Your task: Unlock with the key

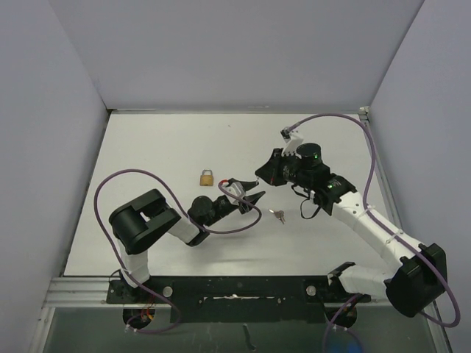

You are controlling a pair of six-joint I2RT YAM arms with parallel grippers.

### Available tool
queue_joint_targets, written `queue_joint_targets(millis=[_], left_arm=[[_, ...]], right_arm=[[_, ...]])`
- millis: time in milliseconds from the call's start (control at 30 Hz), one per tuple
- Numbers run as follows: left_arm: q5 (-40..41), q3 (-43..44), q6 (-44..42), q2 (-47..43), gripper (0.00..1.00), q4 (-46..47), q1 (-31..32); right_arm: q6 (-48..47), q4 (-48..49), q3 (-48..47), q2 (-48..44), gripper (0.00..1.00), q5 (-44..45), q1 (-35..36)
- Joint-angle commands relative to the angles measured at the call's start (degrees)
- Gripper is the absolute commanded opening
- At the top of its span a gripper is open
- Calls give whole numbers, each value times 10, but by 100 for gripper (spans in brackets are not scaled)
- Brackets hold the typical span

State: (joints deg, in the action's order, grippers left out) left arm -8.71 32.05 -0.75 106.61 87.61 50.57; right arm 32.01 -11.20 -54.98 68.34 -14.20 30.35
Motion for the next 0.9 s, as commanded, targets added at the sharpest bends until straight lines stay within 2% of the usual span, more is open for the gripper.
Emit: queue_joint_targets(millis=[0,200,700,867], left_arm=[[10,25,-18,4,37,153,2],[20,28,-22,-2,36,153,2],[25,19,-27,-15,18,153,2],[26,15,-27,-17,3,153,2]], right_arm=[[10,29,1,-21,0,2,11],[14,31,10,-23,0,7,16],[18,25,27,-41,0,25,17],[17,23,29,-44,0,28,16]])
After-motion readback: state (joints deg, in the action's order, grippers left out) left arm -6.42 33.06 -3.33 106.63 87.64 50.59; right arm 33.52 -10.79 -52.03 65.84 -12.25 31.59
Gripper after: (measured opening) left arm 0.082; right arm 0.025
